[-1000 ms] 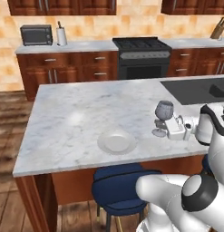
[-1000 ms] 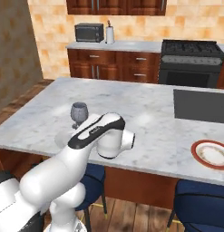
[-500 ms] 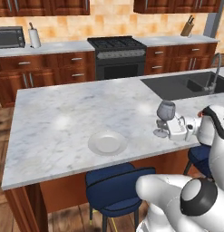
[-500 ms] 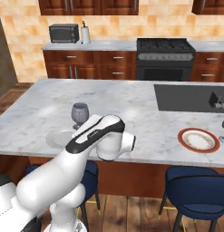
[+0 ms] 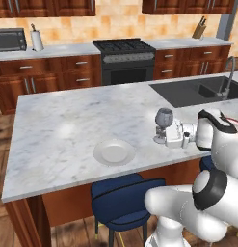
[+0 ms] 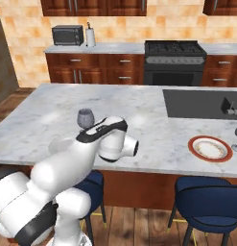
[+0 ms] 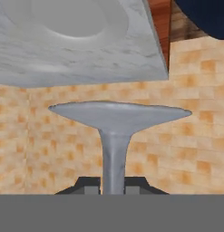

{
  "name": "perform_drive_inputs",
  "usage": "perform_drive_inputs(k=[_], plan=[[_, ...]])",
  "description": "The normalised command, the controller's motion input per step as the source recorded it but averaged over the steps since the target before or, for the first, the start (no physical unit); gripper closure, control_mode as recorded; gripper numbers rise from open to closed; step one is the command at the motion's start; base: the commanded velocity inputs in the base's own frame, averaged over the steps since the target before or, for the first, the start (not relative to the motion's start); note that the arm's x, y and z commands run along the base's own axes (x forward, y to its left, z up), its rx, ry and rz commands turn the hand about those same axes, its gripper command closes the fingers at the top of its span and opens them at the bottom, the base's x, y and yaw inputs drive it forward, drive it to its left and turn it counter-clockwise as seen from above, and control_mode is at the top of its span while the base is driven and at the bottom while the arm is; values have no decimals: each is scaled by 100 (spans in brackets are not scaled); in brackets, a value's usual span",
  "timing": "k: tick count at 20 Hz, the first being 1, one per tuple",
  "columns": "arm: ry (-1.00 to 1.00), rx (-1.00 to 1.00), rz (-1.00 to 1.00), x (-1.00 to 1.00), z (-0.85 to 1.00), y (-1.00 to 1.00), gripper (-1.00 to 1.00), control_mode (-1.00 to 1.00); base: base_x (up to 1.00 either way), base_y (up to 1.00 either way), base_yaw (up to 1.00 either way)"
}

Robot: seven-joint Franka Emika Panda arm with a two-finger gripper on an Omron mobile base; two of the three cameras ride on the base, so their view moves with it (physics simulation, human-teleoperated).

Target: Retrieve the wine glasses from the counter and place one next to each plate.

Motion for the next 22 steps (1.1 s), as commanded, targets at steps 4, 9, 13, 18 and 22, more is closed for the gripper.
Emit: perform_drive_inputs(k=[4, 9, 13, 18, 22], plan=[[-3, -2, 14, 49, -56, -11, 100, -100, 0, 0, 0], [0, -5, 26, 54, -64, 0, 100, -100, 0, 0, 0], [-3, -2, 22, 55, -40, -11, 100, -100, 0, 0, 0], [-1, 0, 9, 60, -16, -22, 100, -100, 0, 0, 0], [0, 0, 0, 43, -5, 1, 100, -100, 0, 0, 0]])
